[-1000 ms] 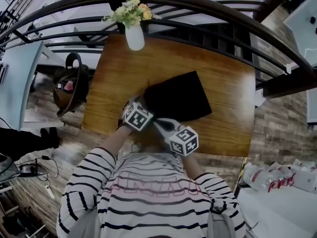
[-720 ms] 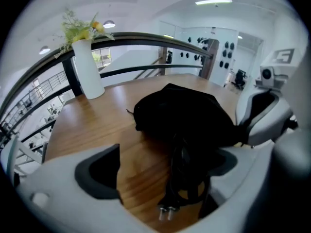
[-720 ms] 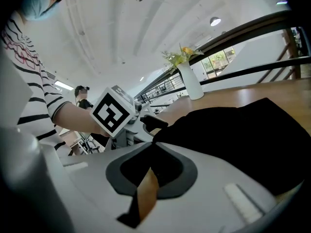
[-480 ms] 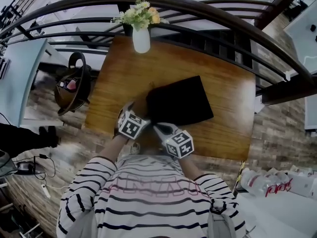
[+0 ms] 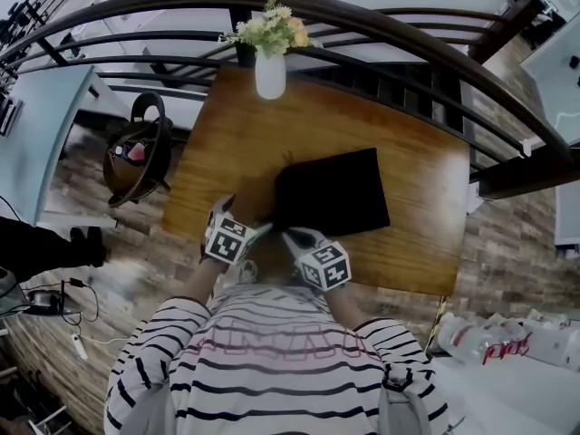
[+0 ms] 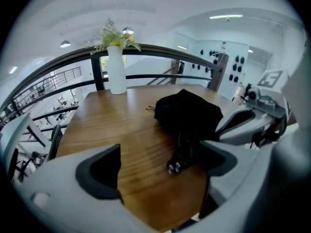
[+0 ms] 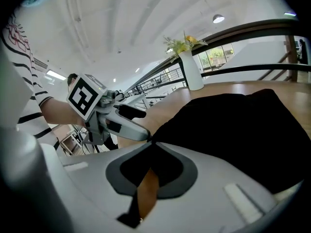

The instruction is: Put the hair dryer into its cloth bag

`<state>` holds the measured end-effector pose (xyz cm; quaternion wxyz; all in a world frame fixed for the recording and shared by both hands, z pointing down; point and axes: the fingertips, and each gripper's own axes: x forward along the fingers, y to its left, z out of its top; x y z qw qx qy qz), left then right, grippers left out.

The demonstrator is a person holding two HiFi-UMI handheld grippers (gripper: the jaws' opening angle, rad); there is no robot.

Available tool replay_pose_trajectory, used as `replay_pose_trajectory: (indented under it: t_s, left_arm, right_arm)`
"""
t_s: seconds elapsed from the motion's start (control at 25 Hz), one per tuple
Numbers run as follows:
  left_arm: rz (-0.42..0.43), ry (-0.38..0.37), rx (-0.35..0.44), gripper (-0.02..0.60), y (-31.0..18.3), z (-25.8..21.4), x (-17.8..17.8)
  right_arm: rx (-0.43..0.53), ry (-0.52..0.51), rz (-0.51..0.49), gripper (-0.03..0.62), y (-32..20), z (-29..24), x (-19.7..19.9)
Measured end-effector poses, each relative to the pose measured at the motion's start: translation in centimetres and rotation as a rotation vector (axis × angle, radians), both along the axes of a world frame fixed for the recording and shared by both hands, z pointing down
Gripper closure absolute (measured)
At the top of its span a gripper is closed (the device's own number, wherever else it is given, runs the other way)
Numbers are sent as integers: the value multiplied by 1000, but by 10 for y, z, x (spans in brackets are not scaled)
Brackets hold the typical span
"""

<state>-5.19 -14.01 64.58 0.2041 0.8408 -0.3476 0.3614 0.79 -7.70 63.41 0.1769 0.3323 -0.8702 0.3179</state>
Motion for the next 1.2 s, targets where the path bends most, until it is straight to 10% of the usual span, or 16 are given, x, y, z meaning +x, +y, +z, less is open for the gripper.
replay_pose_trajectory:
  t_s: [0.4,0.6,1.2]
  left_arm:
    - [169,-58,-58,191,40,23,0]
    - [274,-159,-33,430,45,38,8]
    - [285,-160,-64,437,33,38,27]
  right_arm:
    - [-5,10,24,580,3,0,-1]
    - [-10,7,29,580,6,1,1]
    - [-5,4,50,580,5,-1,9]
